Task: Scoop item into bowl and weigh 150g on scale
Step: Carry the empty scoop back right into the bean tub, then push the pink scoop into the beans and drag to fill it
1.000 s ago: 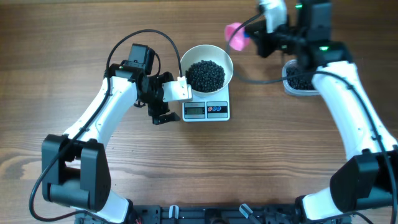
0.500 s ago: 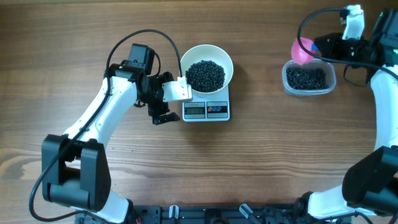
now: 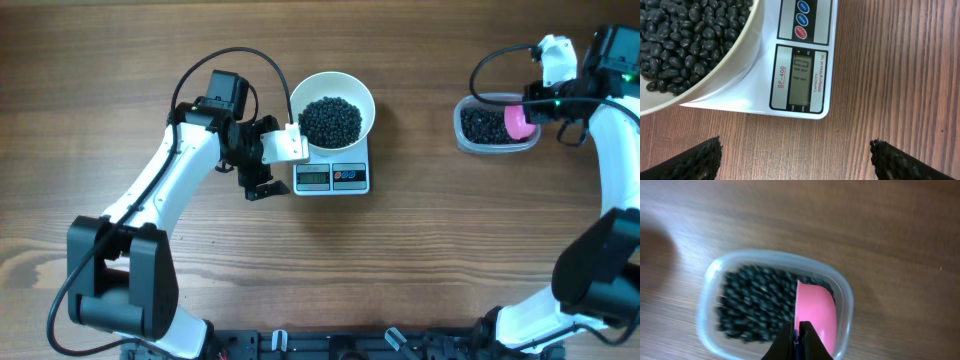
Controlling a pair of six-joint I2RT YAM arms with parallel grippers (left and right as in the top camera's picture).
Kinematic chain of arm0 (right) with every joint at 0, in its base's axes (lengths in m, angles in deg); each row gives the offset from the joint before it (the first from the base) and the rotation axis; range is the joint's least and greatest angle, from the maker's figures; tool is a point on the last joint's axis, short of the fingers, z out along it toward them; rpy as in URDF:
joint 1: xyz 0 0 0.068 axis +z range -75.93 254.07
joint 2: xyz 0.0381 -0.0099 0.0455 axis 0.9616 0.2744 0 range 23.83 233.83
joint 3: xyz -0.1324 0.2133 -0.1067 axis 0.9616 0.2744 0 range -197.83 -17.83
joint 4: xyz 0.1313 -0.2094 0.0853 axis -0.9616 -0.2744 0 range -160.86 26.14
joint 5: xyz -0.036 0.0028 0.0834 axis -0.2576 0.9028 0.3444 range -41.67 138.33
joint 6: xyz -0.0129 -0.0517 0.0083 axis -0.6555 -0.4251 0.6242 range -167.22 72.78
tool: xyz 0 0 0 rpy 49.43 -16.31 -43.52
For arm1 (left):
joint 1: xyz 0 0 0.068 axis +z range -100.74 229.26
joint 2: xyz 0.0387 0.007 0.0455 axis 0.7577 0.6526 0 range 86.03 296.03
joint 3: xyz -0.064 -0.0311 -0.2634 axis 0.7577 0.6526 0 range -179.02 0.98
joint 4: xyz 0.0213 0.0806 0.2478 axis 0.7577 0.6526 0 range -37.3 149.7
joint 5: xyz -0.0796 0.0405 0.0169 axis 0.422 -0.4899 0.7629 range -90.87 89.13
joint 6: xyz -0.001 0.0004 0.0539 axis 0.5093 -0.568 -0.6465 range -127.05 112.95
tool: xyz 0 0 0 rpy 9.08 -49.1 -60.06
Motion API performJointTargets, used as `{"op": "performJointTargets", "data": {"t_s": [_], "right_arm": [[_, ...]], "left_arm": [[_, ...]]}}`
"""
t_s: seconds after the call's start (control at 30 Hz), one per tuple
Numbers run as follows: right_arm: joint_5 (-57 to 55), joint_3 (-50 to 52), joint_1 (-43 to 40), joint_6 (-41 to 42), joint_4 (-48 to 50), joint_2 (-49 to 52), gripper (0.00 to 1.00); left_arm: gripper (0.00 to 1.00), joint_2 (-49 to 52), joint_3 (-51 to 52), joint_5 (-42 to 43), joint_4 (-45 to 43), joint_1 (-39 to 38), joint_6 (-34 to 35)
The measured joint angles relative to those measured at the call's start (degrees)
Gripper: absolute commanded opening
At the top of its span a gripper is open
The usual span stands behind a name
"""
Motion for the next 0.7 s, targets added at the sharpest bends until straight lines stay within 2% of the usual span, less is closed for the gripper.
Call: {"op": "performJointTargets", "data": {"t_s": [0.27,0.53,0.7], "right_arm": [[0.5,-1.3,0.2,1.0,0.5,4.5,0.04],[11.7,-1.8,-0.7,10.7,1.5,8.0,0.04],[12.8,-1.8,-0.8,15.1,1.9,8.3,0.04]], "left_arm": [[1.00,0.0,0.0,0.0,0.0,0.0,0.0],[1.00,0.0,0.0,0.0,0.0,0.0,0.0],[1.00,0.0,0.0,0.0,0.0,0.0,0.0]]}}
